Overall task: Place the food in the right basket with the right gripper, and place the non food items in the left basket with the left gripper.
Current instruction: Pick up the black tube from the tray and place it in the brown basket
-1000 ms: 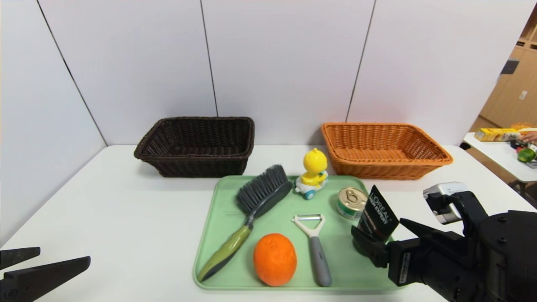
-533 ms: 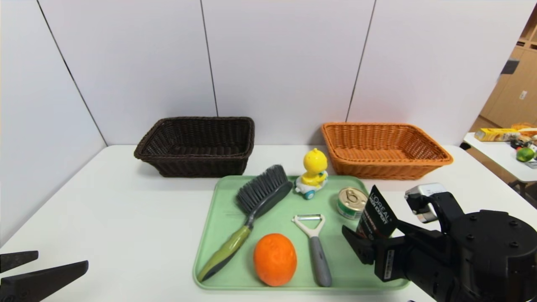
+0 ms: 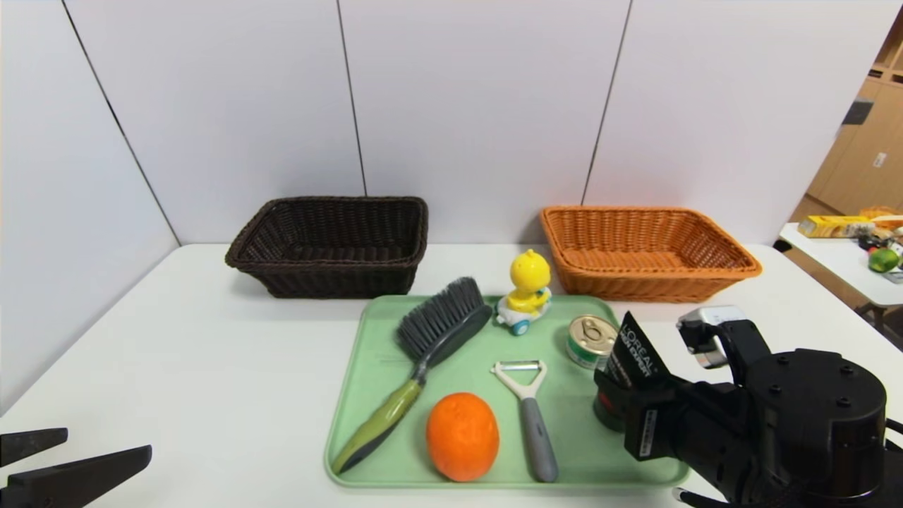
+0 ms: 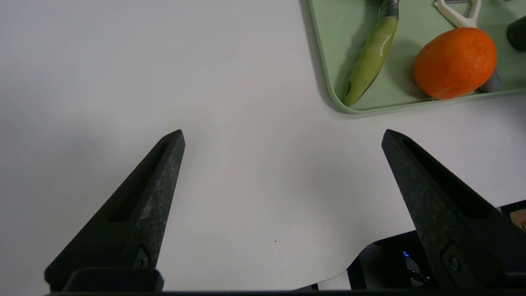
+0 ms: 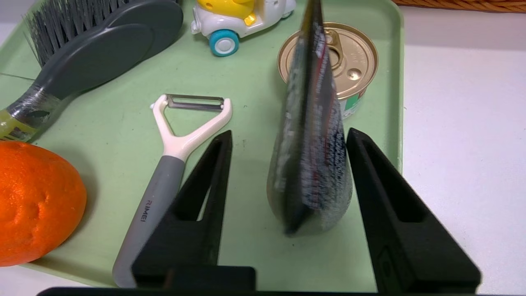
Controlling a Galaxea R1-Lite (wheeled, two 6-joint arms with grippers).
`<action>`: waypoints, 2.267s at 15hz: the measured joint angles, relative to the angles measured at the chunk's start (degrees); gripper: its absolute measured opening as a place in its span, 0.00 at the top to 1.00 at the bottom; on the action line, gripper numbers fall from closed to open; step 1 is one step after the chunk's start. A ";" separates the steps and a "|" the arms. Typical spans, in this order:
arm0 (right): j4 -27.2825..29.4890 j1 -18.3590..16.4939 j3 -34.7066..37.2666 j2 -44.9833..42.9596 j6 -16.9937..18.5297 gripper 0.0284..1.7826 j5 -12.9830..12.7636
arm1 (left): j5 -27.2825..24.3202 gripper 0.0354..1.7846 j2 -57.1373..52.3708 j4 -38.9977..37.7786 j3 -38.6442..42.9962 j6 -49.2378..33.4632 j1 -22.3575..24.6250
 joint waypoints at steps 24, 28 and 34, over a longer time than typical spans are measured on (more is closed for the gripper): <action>37.05 0.10 -64.13 4.80 -7.36 0.86 20.29 | -0.61 0.06 -0.13 -1.23 1.12 -0.50 0.00; 24.86 0.00 -71.22 19.93 -7.31 0.86 20.94 | -0.50 0.06 0.00 -0.85 1.38 -0.38 0.00; 11.00 0.46 -79.02 35.76 -6.99 0.86 18.22 | -0.37 0.06 -0.20 -0.60 2.47 -0.33 0.13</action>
